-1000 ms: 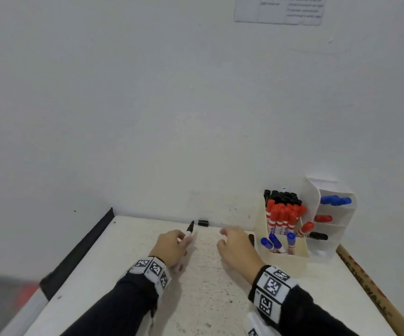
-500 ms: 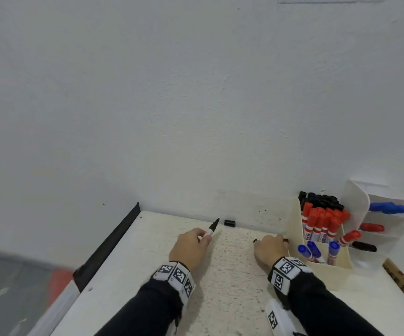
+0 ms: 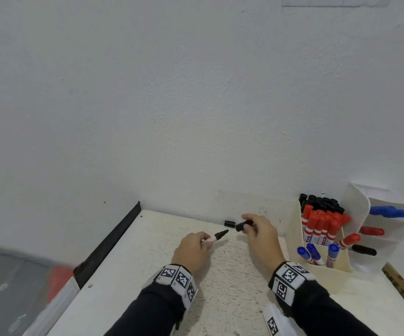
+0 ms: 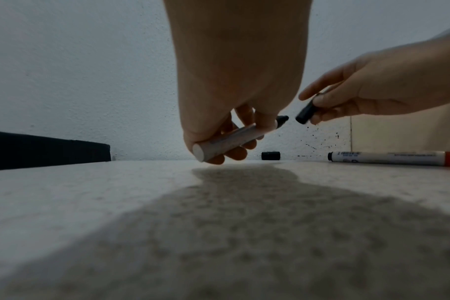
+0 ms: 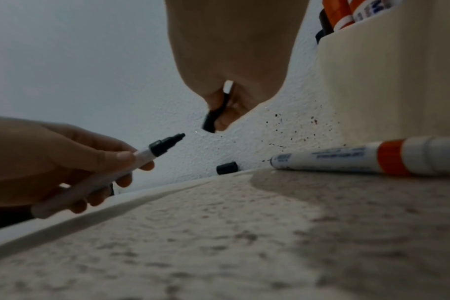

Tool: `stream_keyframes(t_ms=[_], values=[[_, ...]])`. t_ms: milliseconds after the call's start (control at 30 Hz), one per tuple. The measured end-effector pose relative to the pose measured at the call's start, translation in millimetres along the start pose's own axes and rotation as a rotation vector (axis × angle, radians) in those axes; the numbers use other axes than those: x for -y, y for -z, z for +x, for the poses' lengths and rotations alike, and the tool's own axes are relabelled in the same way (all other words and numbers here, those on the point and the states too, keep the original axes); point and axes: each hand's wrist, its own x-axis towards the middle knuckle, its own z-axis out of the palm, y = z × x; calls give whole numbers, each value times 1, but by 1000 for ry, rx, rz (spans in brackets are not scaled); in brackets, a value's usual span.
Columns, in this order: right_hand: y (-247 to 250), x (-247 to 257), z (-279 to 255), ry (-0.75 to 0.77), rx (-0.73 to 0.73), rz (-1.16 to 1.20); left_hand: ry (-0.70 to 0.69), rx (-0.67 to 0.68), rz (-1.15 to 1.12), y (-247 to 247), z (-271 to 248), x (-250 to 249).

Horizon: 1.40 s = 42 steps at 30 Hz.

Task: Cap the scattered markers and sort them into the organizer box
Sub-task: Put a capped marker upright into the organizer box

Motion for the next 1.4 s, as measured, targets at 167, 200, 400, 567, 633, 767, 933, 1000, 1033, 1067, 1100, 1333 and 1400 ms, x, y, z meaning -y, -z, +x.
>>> stream_keyframes(t_ms=[167,200,400,567,633,767,933,1000,1033,1067,1100,1333,1400], values=[[-9,2,-4,-45,123,117,-59,26,-29,-4,-1,-1],[-11,2,-5,-56,149,137,-83,27,-25,-4,-1,-1],[-7,13,-8,-82,205,99,-244,111,-19,4,-3,-7],[-2,29,-9,-54,178,-9,-392,42,88,6,-1,-12],[-1,32,-11,-54,155,25,-426,6,53,8,-2,-16],[7,37,-19,18,32,123,-404,-45,-98,7,-6,-27],[30,42,-31,159,-129,126,-464,-30,-273,-14,-16,-52],[48,46,-36,215,-214,139,-508,58,-277,-27,-21,-61],[61,47,-40,254,-259,137,-510,116,-246,-35,-22,-65],[74,48,-43,296,-300,129,-495,172,-186,-42,-22,-67],[89,48,-47,338,-341,118,-476,238,-92,-49,-22,-70],[185,19,-62,342,-540,23,-534,525,774,-82,-7,-81],[206,-1,-65,307,-604,-48,-495,504,794,-87,-8,-85]])
